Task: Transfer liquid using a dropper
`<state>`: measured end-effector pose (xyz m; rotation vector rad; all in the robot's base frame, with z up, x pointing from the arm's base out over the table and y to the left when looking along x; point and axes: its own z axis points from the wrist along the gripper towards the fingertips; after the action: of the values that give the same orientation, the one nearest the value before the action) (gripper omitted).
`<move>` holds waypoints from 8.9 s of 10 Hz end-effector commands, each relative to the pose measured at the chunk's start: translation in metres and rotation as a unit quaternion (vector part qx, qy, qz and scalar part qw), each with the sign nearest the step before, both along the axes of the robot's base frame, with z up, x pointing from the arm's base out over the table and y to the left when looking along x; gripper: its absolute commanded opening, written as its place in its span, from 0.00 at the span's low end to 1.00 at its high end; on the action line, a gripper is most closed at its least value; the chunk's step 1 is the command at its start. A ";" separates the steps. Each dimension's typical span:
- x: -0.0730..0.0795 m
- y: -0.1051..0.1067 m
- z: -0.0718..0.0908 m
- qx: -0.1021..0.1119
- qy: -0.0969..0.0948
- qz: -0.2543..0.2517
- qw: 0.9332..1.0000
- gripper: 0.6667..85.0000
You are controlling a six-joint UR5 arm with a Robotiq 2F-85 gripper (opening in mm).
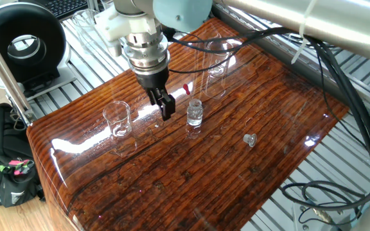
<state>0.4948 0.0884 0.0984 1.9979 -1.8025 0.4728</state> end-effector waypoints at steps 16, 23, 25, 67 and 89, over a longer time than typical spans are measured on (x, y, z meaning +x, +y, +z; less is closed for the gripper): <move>0.012 -0.044 -0.003 -0.063 0.004 0.026 0.998 0.46; 0.014 -0.050 -0.010 -0.061 0.002 0.022 0.998 0.40; 0.012 -0.049 -0.011 -0.059 0.002 0.017 0.998 0.36; 0.008 -0.044 0.049 0.002 -0.015 -0.004 1.000 0.02; 0.017 0.064 0.076 0.289 -0.087 -0.329 0.895 0.02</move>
<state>0.5046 0.1203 0.1708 1.6860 -2.6275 0.0130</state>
